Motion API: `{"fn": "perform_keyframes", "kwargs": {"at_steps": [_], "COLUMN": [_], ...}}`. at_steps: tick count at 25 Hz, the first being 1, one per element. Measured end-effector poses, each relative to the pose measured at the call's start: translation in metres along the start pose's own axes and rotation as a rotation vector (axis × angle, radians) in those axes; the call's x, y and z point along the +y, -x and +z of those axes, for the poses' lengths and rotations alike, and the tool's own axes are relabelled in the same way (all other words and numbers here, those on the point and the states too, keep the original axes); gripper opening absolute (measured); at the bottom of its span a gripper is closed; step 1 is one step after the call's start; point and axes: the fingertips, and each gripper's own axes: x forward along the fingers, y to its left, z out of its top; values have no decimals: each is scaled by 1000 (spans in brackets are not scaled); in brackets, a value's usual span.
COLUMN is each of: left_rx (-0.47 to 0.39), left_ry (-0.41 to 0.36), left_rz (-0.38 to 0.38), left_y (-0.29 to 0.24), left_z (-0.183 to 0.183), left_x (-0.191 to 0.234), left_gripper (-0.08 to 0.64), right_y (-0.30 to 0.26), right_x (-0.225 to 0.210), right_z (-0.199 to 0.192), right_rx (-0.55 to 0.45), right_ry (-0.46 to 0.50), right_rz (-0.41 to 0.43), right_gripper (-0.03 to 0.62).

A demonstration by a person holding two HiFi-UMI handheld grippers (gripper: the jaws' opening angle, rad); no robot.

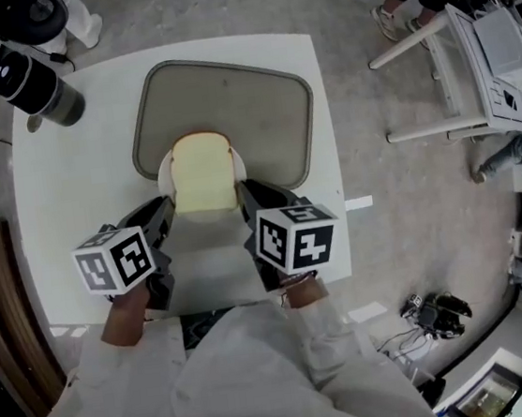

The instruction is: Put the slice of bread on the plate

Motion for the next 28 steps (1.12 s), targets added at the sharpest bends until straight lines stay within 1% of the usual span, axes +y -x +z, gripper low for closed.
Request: {"fn": "perform_keyframes", "kwargs": {"at_steps": [5,11,17,23,28], "left_rx": [-4,1,14,26,35], "left_ry": [1,10,23,6,18], "left_rz": [3,3,20,47,47], "left_y": [-27,-61,-89,-106,-118], "left_z": [30,54,64,67,69], "left_x": [-4,-7,-4,-1,0], "left_gripper": [49,51,49,51,51], "right_y": [-17,-34,-48,-61,-68], "right_x": [-19,-44,-64,-77,-86], "right_z": [32,57,64,63,68], "right_rx": [-5,-4,17,38,39], "right_ry": [-8,-33,-51,-68,-76], "right_rz": [-5,-18,-22,-21,-24], "right_gripper": [46,46,46,46,46]}}
